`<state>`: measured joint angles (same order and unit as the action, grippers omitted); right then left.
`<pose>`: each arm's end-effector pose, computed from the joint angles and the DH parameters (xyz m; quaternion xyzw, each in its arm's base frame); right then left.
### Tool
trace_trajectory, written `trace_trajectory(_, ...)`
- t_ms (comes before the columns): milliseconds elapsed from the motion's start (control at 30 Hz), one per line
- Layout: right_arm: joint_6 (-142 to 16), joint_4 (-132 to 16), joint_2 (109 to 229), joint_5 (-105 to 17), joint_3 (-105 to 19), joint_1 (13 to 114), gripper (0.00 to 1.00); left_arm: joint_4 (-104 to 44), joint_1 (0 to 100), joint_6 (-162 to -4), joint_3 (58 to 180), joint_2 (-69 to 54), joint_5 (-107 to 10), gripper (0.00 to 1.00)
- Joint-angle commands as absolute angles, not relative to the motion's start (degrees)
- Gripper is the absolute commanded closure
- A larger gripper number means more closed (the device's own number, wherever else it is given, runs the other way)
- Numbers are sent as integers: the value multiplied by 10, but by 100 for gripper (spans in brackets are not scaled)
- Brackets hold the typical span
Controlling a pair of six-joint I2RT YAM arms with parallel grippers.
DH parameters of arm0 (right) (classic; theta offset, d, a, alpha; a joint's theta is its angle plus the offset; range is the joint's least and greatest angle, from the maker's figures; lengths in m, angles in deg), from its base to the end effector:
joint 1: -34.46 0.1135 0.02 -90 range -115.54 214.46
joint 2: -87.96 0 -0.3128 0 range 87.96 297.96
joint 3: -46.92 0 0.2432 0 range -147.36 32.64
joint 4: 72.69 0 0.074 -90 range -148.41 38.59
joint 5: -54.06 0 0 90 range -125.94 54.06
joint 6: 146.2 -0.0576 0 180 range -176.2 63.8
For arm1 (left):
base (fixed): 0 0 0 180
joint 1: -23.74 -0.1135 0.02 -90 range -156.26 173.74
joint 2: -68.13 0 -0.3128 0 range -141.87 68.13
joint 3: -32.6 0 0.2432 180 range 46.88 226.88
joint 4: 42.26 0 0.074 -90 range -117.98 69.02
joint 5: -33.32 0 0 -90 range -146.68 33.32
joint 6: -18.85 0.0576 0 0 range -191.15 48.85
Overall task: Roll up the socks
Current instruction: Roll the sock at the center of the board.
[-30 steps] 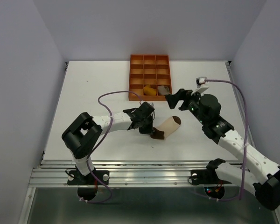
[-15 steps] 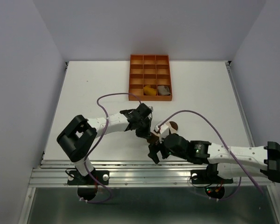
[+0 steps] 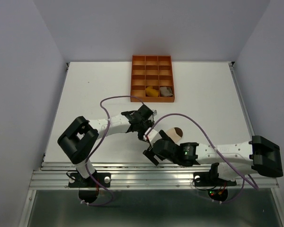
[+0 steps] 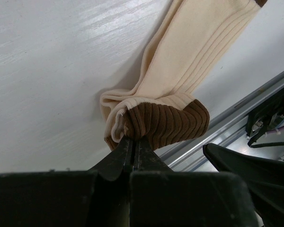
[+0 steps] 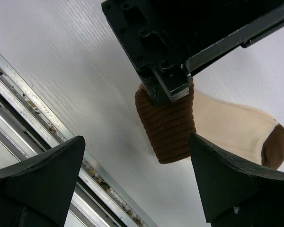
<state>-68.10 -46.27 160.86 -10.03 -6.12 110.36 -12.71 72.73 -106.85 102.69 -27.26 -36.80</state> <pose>0.0838 0.2302 0.2389 -0.4085 0.8113 0.1017 0.4057 0.2103 -0.2717 0.2162 0.1604 0.9267 -0.3220 0.1090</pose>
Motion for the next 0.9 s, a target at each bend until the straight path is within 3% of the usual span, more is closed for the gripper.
trace_trajectory(0, -614, -482, 1624, -98, -91, 1113, 5, -121, 720, -1054, 1018, -270, -346, 100)
trace_trajectory(267, -617, -480, 1665, -108, -87, 1113, 16, -134, 713, -1060, 1007, -270, -317, 100)
trace_trajectory(500, -628, -472, 1703, -63, -89, 1113, 16, -142, 713, -1062, 996, -266, -304, 100)
trace_trajectory(600, -627, -467, 1721, -49, -95, 1113, 21, -142, 713, -1060, 995, -268, -299, 100)
trace_trajectory(733, -619, -479, 1728, -47, -88, 1113, 38, -149, 713, -1060, 987, -264, -284, 100)
trace_trajectory(833, -610, -499, 1730, -51, -79, 1113, 58, -151, 712, -1060, 979, -256, -268, 100)
trace_trajectory(867, -609, -501, 1731, -44, -80, 1113, 69, -156, 711, -1060, 972, -249, -258, 100)
